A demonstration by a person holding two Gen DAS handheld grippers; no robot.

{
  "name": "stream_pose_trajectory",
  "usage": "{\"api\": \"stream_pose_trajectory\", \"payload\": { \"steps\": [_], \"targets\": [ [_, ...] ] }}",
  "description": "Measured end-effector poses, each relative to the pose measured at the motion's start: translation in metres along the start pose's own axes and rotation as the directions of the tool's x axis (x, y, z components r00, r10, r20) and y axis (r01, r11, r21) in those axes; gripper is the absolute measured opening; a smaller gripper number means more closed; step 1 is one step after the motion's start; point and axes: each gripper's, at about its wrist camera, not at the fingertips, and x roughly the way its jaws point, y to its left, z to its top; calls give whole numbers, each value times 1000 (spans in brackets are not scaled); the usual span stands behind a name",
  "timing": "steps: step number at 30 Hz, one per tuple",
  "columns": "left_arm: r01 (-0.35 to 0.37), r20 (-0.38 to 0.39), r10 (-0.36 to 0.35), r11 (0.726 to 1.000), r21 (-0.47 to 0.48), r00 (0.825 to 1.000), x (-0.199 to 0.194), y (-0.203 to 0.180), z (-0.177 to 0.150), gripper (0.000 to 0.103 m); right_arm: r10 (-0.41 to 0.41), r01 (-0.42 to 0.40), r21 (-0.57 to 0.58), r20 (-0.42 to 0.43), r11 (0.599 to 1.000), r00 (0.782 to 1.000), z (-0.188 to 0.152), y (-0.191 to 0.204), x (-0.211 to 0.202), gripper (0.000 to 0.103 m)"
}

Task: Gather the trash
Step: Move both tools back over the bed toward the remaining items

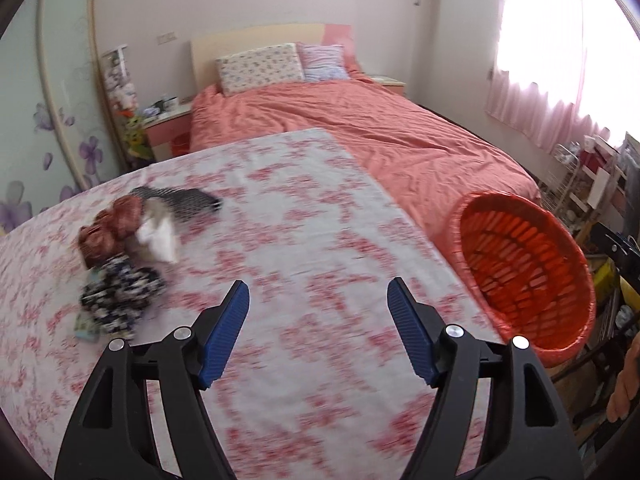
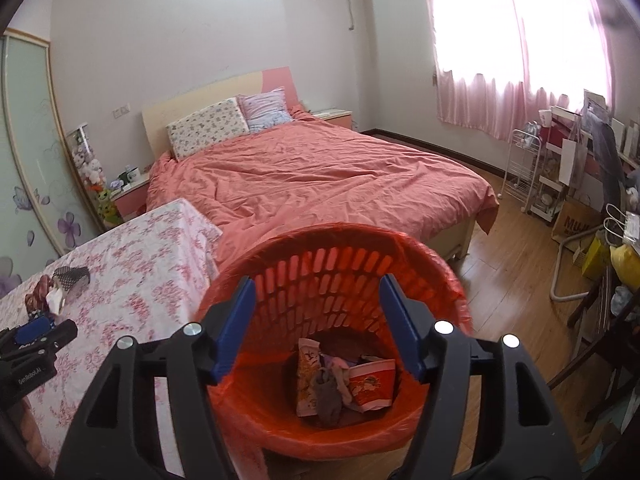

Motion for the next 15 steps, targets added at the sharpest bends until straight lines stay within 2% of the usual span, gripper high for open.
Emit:
{"api": "stream_pose_trajectory", "payload": {
  "steps": [8, 15],
  "targets": [
    [-123, -19, 122, 985, -122, 992, -9, 86, -17, 71, 76, -81, -95, -53, 992, 996, -13, 65, 1, 64],
    [-231, -44, 227, 948, -219, 973, -12, 156, -29, 71, 142, -158, -194, -93, 968, 985, -28, 128, 3, 64]
  ]
}}
